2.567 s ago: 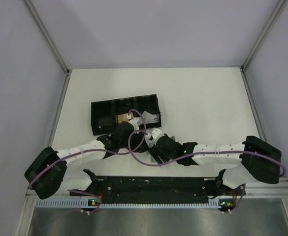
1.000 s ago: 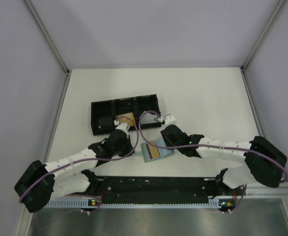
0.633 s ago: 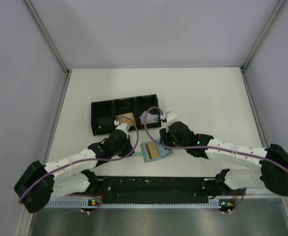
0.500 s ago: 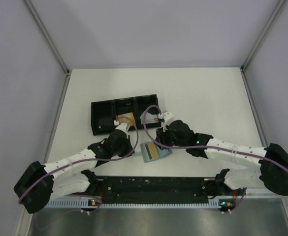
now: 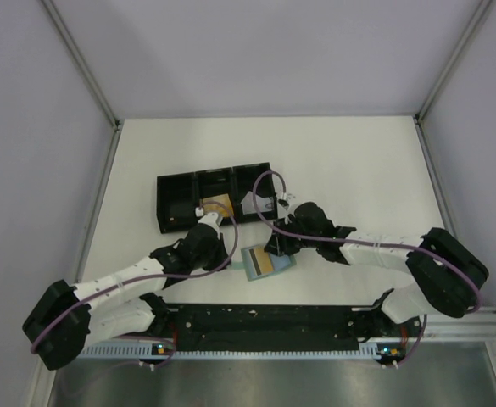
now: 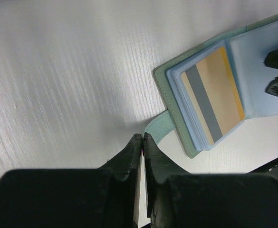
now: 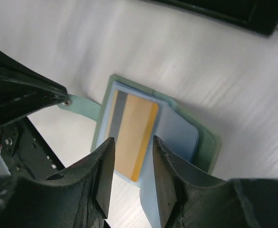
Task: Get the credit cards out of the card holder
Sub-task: Remove the credit card from the card holder.
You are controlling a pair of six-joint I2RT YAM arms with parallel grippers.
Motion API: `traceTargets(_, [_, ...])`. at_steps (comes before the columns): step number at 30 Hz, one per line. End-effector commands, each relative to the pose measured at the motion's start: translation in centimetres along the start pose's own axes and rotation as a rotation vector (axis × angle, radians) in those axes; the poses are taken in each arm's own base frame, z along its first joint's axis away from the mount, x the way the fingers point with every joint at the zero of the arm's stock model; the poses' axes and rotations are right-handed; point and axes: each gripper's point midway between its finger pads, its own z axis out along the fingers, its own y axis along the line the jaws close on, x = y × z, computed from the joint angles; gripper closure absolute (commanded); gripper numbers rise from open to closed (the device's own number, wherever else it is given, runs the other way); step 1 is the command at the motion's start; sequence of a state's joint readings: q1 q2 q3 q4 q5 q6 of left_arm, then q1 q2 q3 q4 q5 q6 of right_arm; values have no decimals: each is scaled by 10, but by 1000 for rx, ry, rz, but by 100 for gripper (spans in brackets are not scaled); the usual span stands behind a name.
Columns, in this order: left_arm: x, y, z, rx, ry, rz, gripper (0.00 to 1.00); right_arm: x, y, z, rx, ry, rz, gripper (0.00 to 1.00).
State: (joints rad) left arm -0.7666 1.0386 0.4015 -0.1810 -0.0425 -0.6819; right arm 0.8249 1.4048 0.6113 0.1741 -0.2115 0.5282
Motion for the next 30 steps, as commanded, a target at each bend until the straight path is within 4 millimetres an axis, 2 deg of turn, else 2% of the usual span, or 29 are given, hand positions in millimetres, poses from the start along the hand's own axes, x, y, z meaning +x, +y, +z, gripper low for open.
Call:
traceTargets(1, [-23, -11, -9, 37, -89, -16, 86, 6, -4, 7, -61, 15, 100, 63])
traceTargets(4, [-35, -20, -19, 64, -124, -25, 67, 11, -12, 9, -60, 23, 140, 64])
traceTargets(7, [-55, -37, -36, 111, -171, -16, 56, 16, -18, 11, -54, 31, 156, 64])
traceTargets(10, [-76, -59, -52, 177, -210, -5, 57, 17, -20, 11, -59, 31, 160, 67])
traceTargets(13, [-84, -86, -58, 282, -195, 0, 61, 16, -17, 10, -82, 26, 160, 69])
traceTargets(16, [-79, -103, -46, 347, -134, -9, 67, 15, -15, 11, -103, 25, 171, 70])
traceTargets(21, [-57, -107, -8, 387, -37, -35, 83, 17, -16, 13, -113, 30, 187, 71])
traceTargets(25, [-40, -97, 14, 349, 19, -51, 85, 20, -18, 14, -115, 36, 195, 71])
traceTargets(30, [-21, -74, 33, 259, 64, -51, 91, 23, -17, 17, -137, 47, 209, 71])
